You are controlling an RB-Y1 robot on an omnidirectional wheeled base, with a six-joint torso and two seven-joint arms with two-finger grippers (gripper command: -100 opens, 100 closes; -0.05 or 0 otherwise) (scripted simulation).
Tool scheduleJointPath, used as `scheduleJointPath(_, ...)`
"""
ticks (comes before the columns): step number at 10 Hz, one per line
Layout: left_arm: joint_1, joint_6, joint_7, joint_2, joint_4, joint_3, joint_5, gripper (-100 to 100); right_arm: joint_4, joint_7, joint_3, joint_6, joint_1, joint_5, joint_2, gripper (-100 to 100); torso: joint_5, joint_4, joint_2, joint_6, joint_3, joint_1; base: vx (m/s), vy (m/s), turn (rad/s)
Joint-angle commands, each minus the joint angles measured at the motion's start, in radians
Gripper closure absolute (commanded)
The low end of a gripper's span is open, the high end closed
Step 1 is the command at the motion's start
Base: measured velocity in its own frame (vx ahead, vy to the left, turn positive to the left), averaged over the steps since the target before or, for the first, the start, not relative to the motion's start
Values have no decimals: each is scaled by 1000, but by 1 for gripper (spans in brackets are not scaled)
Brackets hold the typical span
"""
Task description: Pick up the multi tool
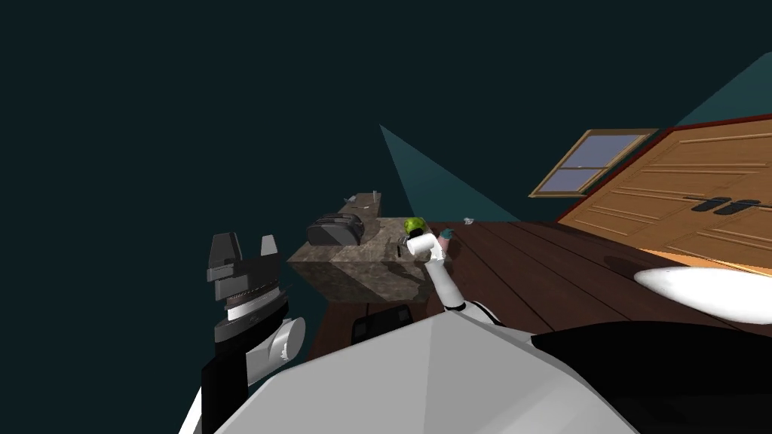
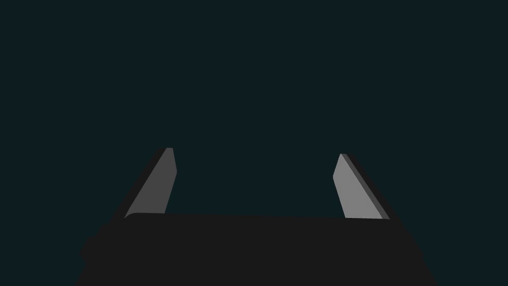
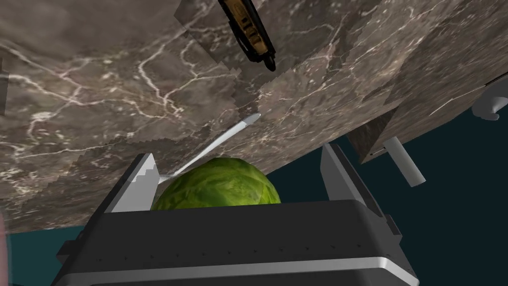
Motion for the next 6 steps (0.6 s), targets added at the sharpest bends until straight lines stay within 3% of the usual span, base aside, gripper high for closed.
scheduleJointPath(1,0,0,0,0,0,0,0,0,22,26,13,50,-20,1,4,-100,0,0,0,0,0,0,9,-45,177)
scheduleJointPath(6,0,0,0,0,0,0,0,0,67,72,37,175,-58,3,14,-100,0,0,0,-1,0,-1,7,-56,122)
